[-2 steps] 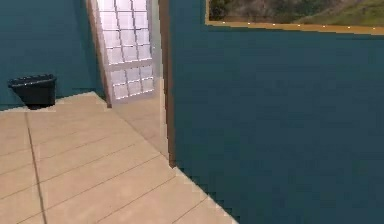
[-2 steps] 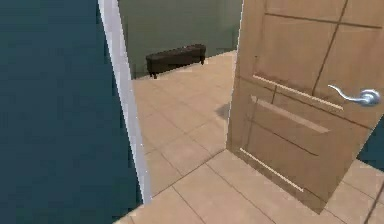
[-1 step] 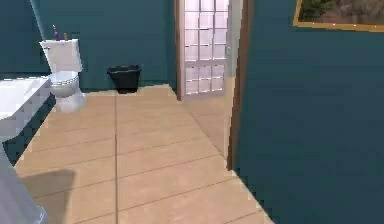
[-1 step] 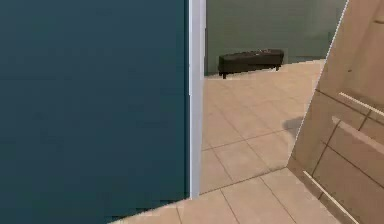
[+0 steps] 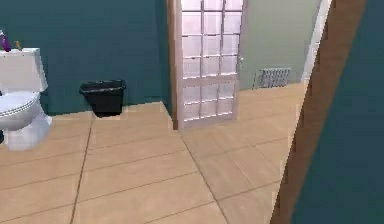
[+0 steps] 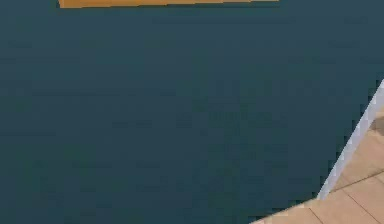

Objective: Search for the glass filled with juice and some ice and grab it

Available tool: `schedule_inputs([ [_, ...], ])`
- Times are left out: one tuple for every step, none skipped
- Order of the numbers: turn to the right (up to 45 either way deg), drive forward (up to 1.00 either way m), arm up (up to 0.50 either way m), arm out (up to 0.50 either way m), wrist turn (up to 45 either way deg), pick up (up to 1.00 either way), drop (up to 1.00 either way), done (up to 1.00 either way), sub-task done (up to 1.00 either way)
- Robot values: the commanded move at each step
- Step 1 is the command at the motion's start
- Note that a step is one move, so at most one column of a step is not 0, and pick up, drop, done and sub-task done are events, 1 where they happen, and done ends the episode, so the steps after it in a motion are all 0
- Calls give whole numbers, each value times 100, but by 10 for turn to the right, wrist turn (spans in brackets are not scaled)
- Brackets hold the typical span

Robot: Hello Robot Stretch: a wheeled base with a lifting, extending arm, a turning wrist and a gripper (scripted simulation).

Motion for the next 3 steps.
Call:
schedule_inputs([
  [-60, 0, 0, 0, 0, 0, 0, 0, 0],
  [0, 70, 0, 0, 0, 0, 0, 0, 0],
  [450, 0, 0, 0, 0, 0, 0, 0, 0],
])
